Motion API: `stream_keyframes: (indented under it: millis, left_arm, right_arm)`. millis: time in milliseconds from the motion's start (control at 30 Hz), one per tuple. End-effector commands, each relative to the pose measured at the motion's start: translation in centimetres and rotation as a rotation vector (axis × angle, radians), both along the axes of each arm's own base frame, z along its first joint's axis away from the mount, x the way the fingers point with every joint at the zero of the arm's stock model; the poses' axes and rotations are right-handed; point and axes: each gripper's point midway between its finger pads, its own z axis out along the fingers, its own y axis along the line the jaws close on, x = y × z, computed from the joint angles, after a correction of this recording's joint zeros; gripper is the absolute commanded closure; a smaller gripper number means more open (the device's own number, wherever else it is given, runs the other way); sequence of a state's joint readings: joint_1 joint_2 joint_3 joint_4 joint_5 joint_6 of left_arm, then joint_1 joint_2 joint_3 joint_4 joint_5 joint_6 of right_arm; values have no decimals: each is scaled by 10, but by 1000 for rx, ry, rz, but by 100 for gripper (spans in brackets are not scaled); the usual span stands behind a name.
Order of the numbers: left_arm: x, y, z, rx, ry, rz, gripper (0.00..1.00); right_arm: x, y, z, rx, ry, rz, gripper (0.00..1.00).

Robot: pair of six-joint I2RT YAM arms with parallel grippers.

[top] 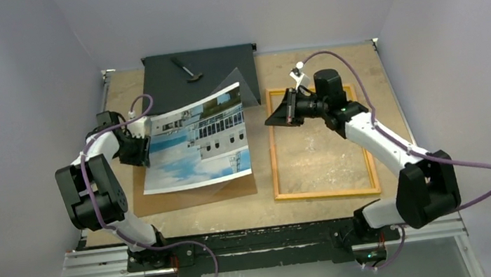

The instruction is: Put the photo into the frame

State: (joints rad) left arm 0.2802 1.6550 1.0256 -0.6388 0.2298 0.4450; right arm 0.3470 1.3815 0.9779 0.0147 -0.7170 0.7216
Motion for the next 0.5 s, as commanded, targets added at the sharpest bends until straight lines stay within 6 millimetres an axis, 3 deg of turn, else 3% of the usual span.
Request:
stream_keyframes:
  millis: [0, 100, 233, 467]
  left_arm:
    - [15, 4, 16, 12, -56, 1, 60]
    - [22, 3, 28, 4, -76, -5, 58]
    - [27, -4, 40, -1, -94, -18, 47]
    - [29, -24, 39, 6, -93, -56, 40]
  right_arm:
    - [6, -21, 40, -2, -113, -24, 100]
    - [10, -34, 52, -27, -149, -53, 100]
    - [20, -56, 68, -72, -191, -119, 100]
    - [37, -97, 113, -118, -285, -260, 100]
